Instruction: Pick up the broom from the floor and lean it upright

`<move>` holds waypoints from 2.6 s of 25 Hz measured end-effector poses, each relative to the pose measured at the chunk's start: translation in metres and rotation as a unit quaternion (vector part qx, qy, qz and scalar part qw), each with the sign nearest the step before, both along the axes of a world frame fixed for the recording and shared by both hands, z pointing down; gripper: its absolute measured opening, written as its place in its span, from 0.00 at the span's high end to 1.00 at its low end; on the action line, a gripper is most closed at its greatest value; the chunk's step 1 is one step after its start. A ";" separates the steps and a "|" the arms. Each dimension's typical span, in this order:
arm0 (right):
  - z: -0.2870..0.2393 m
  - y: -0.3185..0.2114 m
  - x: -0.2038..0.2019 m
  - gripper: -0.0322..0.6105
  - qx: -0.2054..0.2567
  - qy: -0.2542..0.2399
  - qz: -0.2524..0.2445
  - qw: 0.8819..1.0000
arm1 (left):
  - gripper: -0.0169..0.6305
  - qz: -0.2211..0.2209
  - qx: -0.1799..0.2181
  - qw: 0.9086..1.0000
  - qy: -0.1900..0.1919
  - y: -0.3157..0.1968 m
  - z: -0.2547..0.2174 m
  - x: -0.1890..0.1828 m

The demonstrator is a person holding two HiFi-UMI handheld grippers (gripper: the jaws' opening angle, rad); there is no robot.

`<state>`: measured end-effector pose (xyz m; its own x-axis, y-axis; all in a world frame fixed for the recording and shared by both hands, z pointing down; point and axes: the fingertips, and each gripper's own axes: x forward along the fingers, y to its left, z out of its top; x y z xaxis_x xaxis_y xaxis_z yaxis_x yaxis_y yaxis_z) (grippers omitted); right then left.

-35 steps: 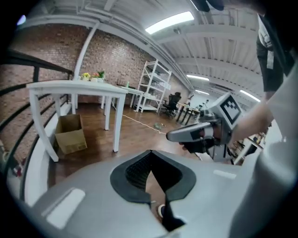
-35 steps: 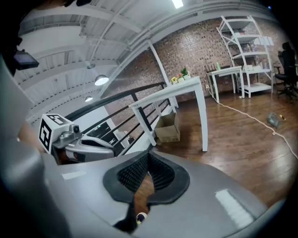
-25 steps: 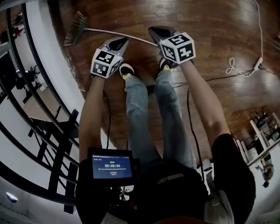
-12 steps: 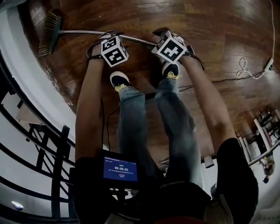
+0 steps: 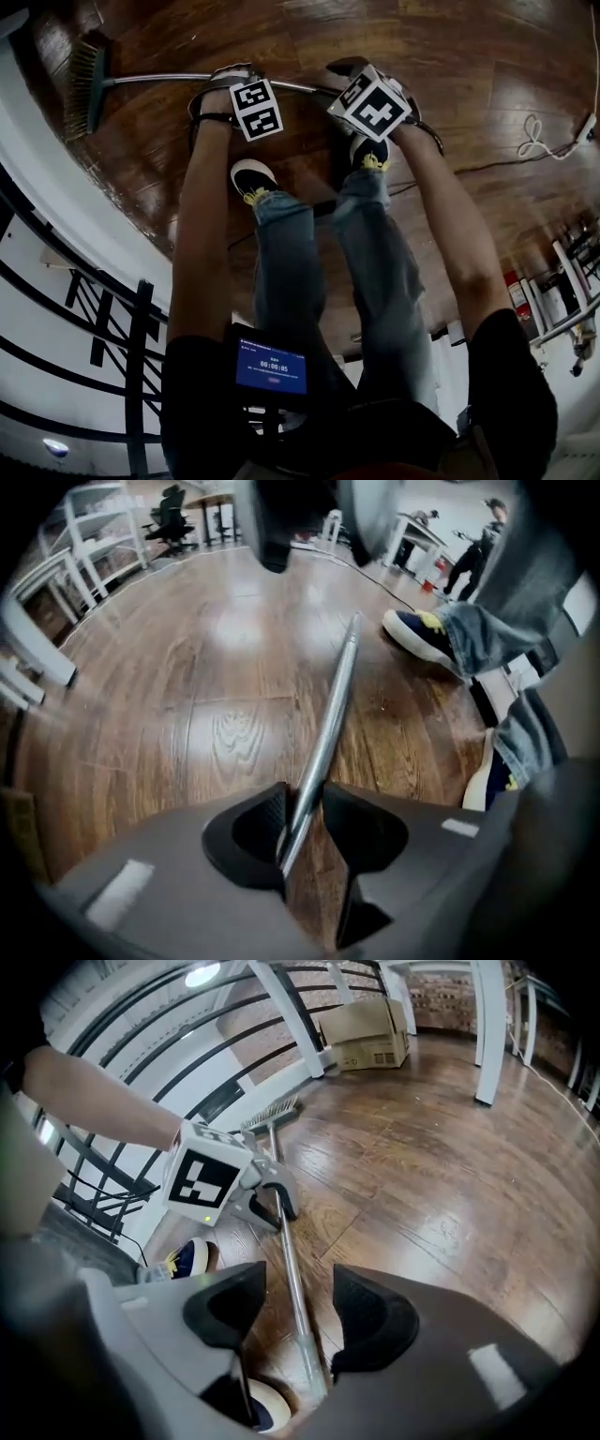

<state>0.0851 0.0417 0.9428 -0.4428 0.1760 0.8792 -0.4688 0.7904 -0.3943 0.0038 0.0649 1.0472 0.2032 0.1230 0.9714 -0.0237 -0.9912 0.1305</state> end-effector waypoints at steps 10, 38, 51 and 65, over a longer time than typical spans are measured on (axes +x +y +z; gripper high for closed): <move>-0.059 -0.027 -0.016 0.60 0.008 -0.072 0.087 0.994 | 0.77 -0.067 -0.019 0.996 0.048 -0.027 -0.048 0.004; -0.466 -0.250 -0.176 0.83 0.274 -0.279 0.190 0.901 | 0.82 -0.455 0.093 0.828 0.314 -0.243 -0.485 -0.074; -0.442 -0.384 -0.181 0.83 0.196 -0.341 0.117 0.912 | 0.82 -0.543 0.123 0.779 0.288 -0.374 -0.462 -0.082; -0.452 -0.444 -0.186 0.83 0.204 -0.355 0.079 0.909 | 0.82 -0.552 0.138 0.763 0.305 -0.438 -0.470 -0.084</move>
<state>-0.1004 -0.4021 0.4907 -0.9150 -0.2160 0.3407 -0.3317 0.8836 -0.3306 -0.0802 -0.3731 0.5775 0.4604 -0.6432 0.6118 -0.8830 -0.4027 0.2411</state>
